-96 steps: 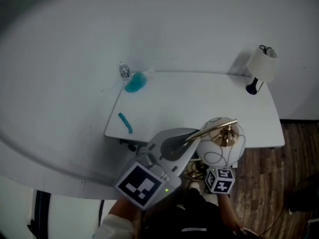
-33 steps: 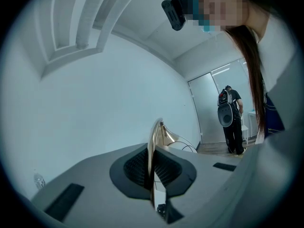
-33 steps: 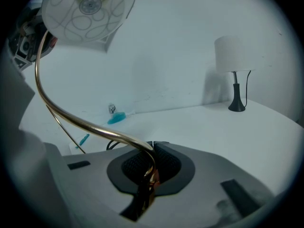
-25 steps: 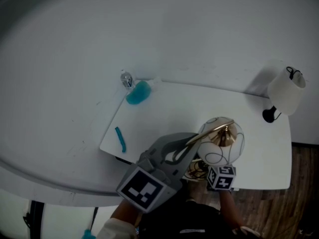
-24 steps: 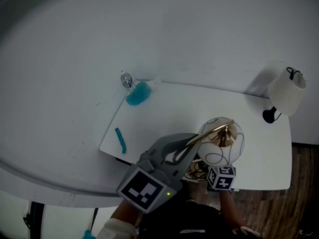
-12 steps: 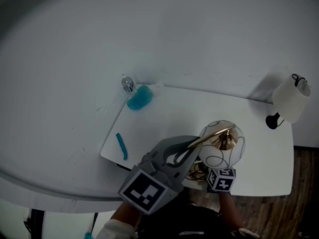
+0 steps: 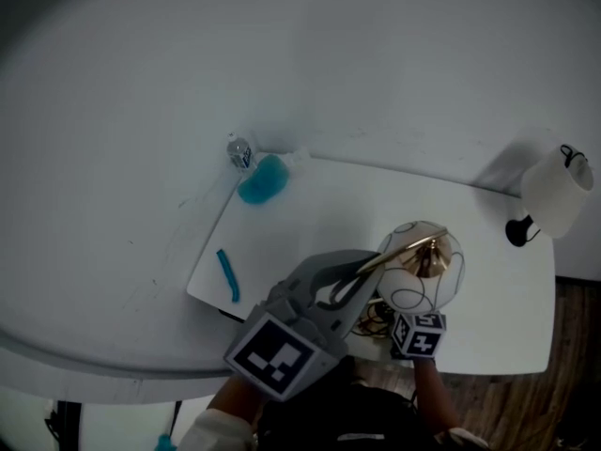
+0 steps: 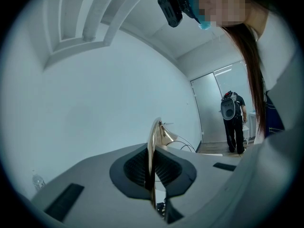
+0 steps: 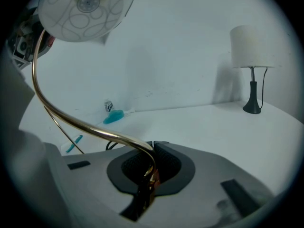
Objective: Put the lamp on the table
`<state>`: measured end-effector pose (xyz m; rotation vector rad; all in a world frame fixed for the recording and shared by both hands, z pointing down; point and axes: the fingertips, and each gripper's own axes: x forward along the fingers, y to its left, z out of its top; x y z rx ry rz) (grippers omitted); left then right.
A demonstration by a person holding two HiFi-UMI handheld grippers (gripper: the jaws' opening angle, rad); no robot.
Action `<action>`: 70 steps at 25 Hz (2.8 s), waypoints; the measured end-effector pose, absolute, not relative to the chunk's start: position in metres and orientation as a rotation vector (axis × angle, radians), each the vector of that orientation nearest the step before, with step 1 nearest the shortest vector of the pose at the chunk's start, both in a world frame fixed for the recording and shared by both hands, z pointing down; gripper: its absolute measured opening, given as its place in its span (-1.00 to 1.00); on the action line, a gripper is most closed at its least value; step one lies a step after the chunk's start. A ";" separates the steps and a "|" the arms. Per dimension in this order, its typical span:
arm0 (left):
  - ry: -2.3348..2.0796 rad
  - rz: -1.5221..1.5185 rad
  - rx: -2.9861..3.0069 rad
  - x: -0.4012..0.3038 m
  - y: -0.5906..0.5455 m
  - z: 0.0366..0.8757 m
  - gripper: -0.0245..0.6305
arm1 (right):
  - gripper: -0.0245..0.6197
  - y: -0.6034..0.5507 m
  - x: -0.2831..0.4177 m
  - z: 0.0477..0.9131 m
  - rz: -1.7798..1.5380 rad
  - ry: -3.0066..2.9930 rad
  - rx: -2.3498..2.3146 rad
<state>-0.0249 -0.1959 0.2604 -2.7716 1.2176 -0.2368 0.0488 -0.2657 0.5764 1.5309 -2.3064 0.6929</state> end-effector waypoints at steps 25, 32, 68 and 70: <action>1.172 -0.241 -2.816 -0.040 -0.257 0.269 -0.91 | -0.90 -0.321 0.038 0.583 0.713 -2.271 1.576; 1.156 -0.242 -2.822 -0.040 -0.273 0.269 -0.91 | -0.90 -0.337 0.037 0.582 0.712 -2.268 1.590; 1.177 -0.251 -2.855 -0.022 -0.325 0.276 -0.91 | -0.88 -0.376 0.049 0.597 0.786 -2.248 1.601; 1.170 -0.247 -2.858 -0.021 -0.324 0.277 -0.91 | -0.88 -0.376 0.049 0.598 0.781 -2.248 1.603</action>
